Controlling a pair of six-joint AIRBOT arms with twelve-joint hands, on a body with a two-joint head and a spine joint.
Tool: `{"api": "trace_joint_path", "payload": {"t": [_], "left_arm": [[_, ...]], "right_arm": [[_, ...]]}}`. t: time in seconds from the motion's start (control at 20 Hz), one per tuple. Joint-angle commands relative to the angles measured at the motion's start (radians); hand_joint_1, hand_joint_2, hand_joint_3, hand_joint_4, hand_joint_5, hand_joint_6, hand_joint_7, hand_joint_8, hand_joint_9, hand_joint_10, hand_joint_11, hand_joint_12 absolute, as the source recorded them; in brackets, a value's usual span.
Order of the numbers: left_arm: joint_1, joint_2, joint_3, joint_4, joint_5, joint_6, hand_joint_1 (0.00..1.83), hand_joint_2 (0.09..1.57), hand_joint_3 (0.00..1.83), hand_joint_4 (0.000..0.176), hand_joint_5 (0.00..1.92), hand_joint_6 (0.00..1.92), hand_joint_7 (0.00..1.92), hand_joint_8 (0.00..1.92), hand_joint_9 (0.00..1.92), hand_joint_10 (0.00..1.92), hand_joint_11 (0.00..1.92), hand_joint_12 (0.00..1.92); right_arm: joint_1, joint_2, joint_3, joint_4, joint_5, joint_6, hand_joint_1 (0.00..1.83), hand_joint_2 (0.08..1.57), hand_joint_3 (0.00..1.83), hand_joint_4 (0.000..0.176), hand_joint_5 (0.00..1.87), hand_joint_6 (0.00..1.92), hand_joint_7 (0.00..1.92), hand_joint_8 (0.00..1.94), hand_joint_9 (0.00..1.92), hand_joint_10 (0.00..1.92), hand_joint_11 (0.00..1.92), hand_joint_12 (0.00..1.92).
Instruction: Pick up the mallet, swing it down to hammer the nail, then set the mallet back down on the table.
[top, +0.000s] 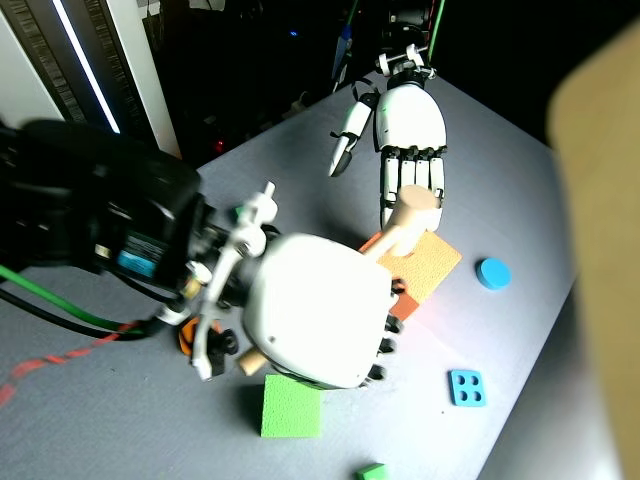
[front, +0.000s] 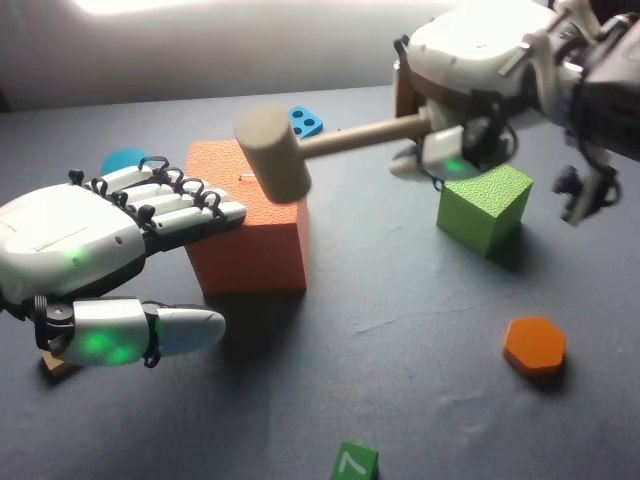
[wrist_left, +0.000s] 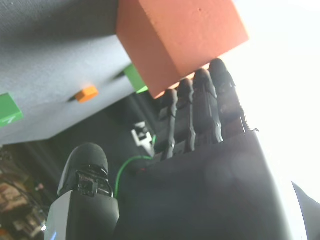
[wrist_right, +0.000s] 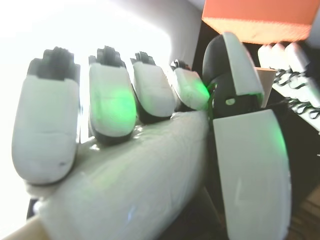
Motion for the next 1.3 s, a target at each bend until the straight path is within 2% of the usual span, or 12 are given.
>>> {"api": "trace_joint_path", "payload": {"t": [0.0,0.15,0.3,0.45,0.55,0.7,0.8,0.95,1.0,1.15,1.2,1.25], "left_arm": [[-0.005,-0.002,0.000,0.000,-0.046,-0.006,0.00,1.23,0.00,0.000,0.17,0.00,0.21,0.01,0.20,0.00,0.00,0.44],[-0.011,0.001,0.000,0.000,-0.048,-0.010,0.00,1.23,0.00,0.000,0.17,0.00,0.22,0.00,0.21,0.00,0.00,0.46],[-0.026,0.007,0.002,0.000,-0.048,-0.013,0.00,1.23,0.00,0.000,0.17,0.00,0.22,0.00,0.22,0.00,0.00,0.47],[-0.038,0.020,0.007,0.000,-0.048,-0.022,0.00,1.24,0.00,0.000,0.21,0.01,0.24,0.00,0.24,0.01,0.00,0.52],[-0.049,0.031,0.010,0.000,-0.048,-0.028,0.00,1.23,0.00,0.000,0.18,0.00,0.22,0.00,0.21,0.00,0.00,0.48],[-0.062,0.050,0.013,0.000,-0.048,-0.037,0.00,1.23,0.00,0.000,0.20,0.01,0.23,0.01,0.22,0.01,0.00,0.49],[-0.073,0.063,0.013,0.000,-0.048,-0.043,0.00,1.23,0.00,0.000,0.18,0.00,0.21,0.00,0.20,0.00,0.00,0.43],[-0.090,0.076,0.011,0.000,-0.048,-0.045,0.00,1.23,0.00,0.000,0.18,0.00,0.22,0.01,0.22,0.01,0.00,0.46],[-0.101,0.081,0.011,0.004,-0.048,-0.052,0.00,1.23,0.00,0.000,0.18,0.00,0.22,0.00,0.22,0.00,0.00,0.47],[-0.158,0.090,0.019,0.091,-0.012,-0.120,0.00,1.23,0.00,0.000,0.19,0.01,0.22,0.00,0.22,0.00,0.00,0.47],[-0.177,0.094,0.019,0.116,-0.006,-0.135,0.00,1.23,0.00,0.000,0.22,0.01,0.25,0.01,0.26,0.01,0.00,0.56],[-0.194,0.101,0.017,0.139,-0.004,-0.148,0.00,1.23,0.00,0.000,0.22,0.01,0.25,0.01,0.26,0.01,0.00,0.56]], "right_arm": [[0.000,0.020,-0.018,-0.037,-0.009,0.005,1.10,1.40,0.00,0.176,1.45,1.92,1.72,1.94,1.83,1.92,1.92,1.92],[-0.035,0.048,-0.055,-0.141,-0.024,0.011,1.04,1.43,0.01,0.176,1.46,1.92,1.74,1.94,1.85,1.92,1.92,1.92],[-0.069,0.046,-0.060,-0.213,-0.037,0.021,1.06,1.43,0.01,0.176,1.45,1.92,1.74,1.94,1.85,1.92,1.92,1.92],[-0.117,0.023,-0.059,-0.373,0.009,0.106,1.08,1.42,0.00,0.176,1.46,1.92,1.73,1.94,1.84,1.92,1.92,1.92],[-0.145,-0.004,-0.045,-0.441,0.027,0.161,1.09,1.43,0.00,0.176,1.38,1.92,1.73,1.94,1.84,1.92,1.92,1.92],[-0.162,-0.056,-0.004,-0.444,0.035,0.196,1.04,1.45,0.01,0.176,1.44,1.92,1.74,1.94,1.85,1.92,1.92,1.92],[-0.171,-0.088,0.017,-0.444,0.037,0.189,0.98,1.44,0.00,0.176,1.44,1.92,1.70,1.94,1.82,1.92,1.92,1.92],[-0.181,-0.112,0.032,-0.444,0.041,0.178,0.88,1.47,0.01,0.176,1.48,1.92,1.71,1.94,1.82,1.92,1.92,1.92],[-0.187,-0.122,0.041,-0.445,0.042,0.170,0.86,1.44,0.00,0.176,1.45,1.92,1.66,1.94,1.80,1.92,1.92,1.92],[-0.197,-0.127,0.047,-0.449,0.042,0.164,0.82,1.43,0.00,0.176,1.42,1.92,1.63,1.94,1.78,1.92,1.92,1.92],[-0.200,-0.127,0.047,-0.452,0.043,0.164,0.66,1.41,0.00,0.176,1.27,1.92,1.52,1.94,1.70,1.92,1.89,1.92],[-0.204,-0.127,0.047,-0.458,0.045,0.164,0.66,1.41,0.00,0.176,1.27,1.92,1.52,1.94,1.70,1.92,1.89,1.92]]}}
